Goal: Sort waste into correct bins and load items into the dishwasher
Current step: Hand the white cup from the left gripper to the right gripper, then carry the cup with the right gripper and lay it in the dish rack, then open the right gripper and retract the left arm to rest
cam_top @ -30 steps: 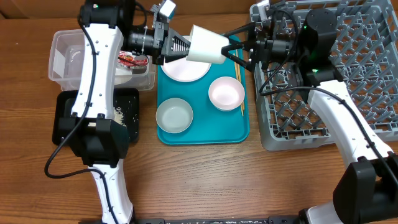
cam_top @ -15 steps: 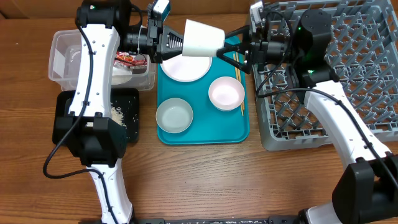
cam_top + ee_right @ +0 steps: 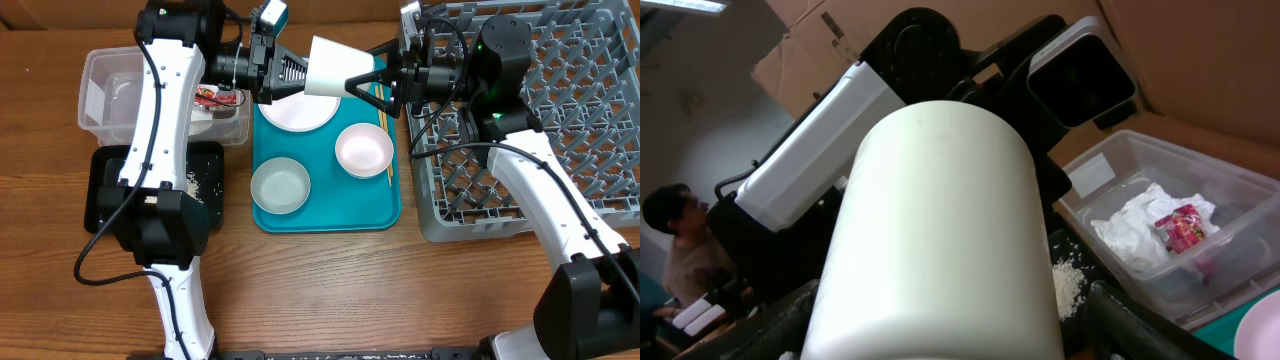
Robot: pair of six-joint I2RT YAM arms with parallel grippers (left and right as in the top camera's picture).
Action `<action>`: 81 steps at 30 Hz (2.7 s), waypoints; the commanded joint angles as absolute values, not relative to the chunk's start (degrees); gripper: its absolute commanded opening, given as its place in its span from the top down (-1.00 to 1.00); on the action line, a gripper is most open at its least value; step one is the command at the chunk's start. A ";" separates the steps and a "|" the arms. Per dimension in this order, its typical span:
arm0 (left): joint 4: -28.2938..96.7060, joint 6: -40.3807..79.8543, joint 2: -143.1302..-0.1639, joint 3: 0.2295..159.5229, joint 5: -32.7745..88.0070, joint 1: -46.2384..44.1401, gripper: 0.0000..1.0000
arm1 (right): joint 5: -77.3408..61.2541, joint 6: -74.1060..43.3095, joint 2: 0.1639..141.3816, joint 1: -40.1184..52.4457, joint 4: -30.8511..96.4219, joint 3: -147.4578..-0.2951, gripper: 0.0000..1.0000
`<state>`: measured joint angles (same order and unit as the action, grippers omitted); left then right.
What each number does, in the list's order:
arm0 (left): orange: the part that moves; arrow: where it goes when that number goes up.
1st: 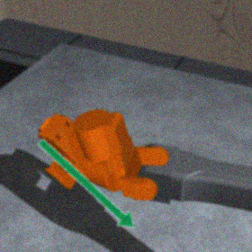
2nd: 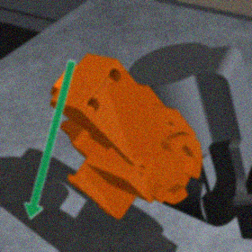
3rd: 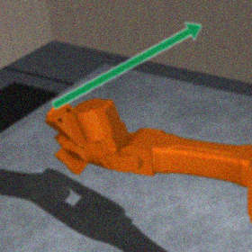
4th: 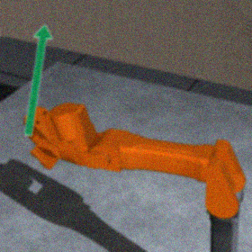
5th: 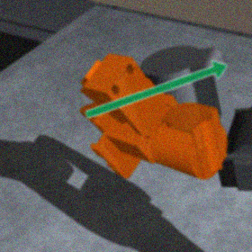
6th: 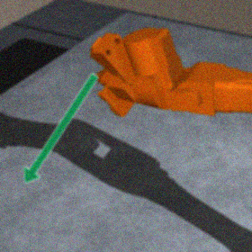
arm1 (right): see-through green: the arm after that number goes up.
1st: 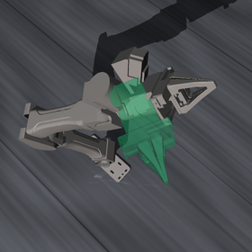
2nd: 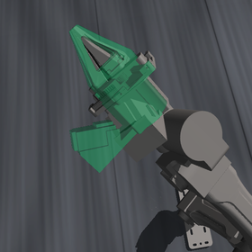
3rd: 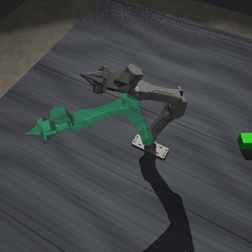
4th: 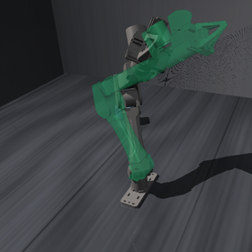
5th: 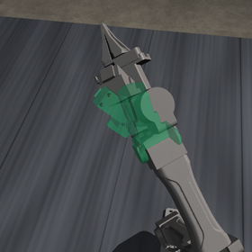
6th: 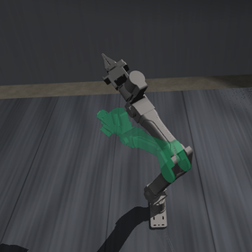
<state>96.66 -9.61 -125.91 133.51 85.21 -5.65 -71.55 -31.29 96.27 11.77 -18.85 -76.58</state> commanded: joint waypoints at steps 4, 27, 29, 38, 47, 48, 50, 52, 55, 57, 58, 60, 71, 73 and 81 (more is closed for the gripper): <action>96.82 -11.84 -125.49 133.25 86.41 -6.17 0.92 | -70.59 -31.81 95.98 12.08 -20.82 -77.21 -0.47; 84.66 -8.88 -125.49 133.25 85.21 -2.44 0.20 | -70.57 -37.78 95.96 -2.22 -11.90 -77.23 -0.33; 82.50 -7.20 -125.49 133.25 81.62 -1.69 0.17 | -70.22 -37.74 95.81 -4.58 -6.90 -77.28 -0.36; 79.07 -1.10 -125.49 133.25 52.34 -0.99 0.12 | -58.19 -26.72 92.29 -7.94 23.94 -78.17 -0.36; 79.68 1.78 -125.49 133.25 33.23 -1.15 0.11 | -16.47 -18.85 87.66 -2.70 68.23 -96.44 -0.43; 79.61 1.76 -125.49 133.25 33.23 -1.15 0.11 | -13.13 -19.11 87.66 -1.87 71.50 -97.82 -0.43; 79.57 1.74 -125.49 133.29 32.95 -1.15 0.12 | -7.33 -20.69 87.66 -0.12 77.52 -99.18 -0.43; 79.50 1.72 -125.49 133.29 32.77 -1.15 0.14 | -4.08 -21.76 87.79 1.13 82.26 -98.91 -0.43; 79.61 1.74 -125.47 133.71 32.58 -1.08 0.20 | -1.56 -23.20 88.88 2.22 88.14 -98.26 -0.48; 79.61 1.74 -125.47 134.56 32.58 -1.08 0.21 | -1.58 -23.51 89.56 2.24 88.36 -97.97 -0.50; 79.61 1.72 -125.47 135.11 32.58 -1.08 0.21 | -1.78 -23.66 89.76 2.24 88.16 -97.82 -0.50; 79.72 1.74 -125.45 136.35 32.60 -1.08 0.21 | -1.74 -23.83 89.91 2.24 87.61 -97.82 -0.50; 80.20 1.30 -125.45 137.21 31.73 -1.19 0.17 | -2.63 -23.83 89.93 2.24 85.73 -97.82 -0.50; 80.55 1.28 -125.45 137.21 30.79 -1.21 0.13 | -2.63 -23.83 89.93 2.24 85.43 -97.82 -0.50; 81.19 1.30 -125.45 137.21 29.39 -1.21 -0.01 | -2.63 -23.81 89.93 2.24 84.95 -97.82 -0.52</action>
<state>81.17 1.37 -125.91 135.87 30.35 -0.75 -2.96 -23.55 90.24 1.98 85.27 -97.82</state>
